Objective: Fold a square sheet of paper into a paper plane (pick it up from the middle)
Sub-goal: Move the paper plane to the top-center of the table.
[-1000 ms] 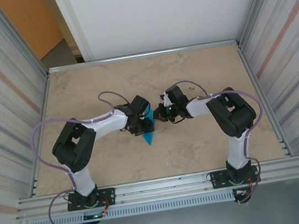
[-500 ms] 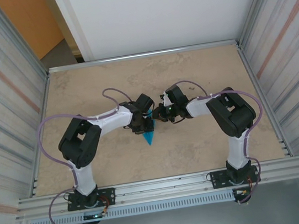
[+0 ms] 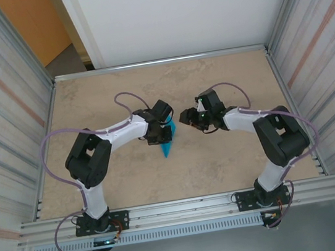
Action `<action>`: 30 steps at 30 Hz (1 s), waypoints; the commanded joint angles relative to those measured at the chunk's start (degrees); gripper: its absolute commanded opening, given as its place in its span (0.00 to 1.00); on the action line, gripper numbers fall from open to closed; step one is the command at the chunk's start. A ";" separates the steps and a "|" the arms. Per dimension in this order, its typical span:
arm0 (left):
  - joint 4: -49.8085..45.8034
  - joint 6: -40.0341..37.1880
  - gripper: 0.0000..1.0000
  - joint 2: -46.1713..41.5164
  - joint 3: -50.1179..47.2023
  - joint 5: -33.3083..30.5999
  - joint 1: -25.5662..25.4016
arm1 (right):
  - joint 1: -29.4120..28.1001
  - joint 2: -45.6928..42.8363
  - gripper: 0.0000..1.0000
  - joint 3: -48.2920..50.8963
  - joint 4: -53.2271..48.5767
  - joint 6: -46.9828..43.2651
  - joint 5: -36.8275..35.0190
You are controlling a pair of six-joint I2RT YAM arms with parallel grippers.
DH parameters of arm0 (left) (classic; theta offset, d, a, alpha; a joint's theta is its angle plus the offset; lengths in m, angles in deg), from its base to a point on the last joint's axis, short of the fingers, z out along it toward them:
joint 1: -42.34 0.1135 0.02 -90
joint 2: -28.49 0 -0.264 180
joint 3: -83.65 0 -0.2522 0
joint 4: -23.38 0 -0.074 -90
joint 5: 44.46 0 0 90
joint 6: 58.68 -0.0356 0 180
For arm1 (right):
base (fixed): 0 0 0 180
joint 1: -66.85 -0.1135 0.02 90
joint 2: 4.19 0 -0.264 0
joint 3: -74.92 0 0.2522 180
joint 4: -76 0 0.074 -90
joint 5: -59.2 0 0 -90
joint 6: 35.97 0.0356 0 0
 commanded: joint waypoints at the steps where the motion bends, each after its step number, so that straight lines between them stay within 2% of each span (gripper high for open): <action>1: -1.71 -4.02 0.10 1.10 4.02 -2.37 2.28 | 0.99 -5.25 0.57 1.60 -6.00 -3.44 -8.70; 8: -3.36 -8.42 0.10 7.93 14.19 -4.21 5.76 | 3.04 -8.94 0.64 3.45 -8.42 -5.53 -12.95; 15: -5.21 -9.27 0.10 17.05 24.68 -5.09 7.66 | 5.08 -8.13 0.65 3.27 -9.43 -6.41 -10.71; 21: -4.76 -7.00 0.12 20.66 27.84 -6.97 7.80 | 6.63 -6.88 0.64 2.85 -9.61 -6.66 -8.19; 30: -5.84 -5.65 0.27 22.68 28.88 -8.67 7.75 | 7.84 -5.43 0.64 2.44 -9.35 -6.39 -7.13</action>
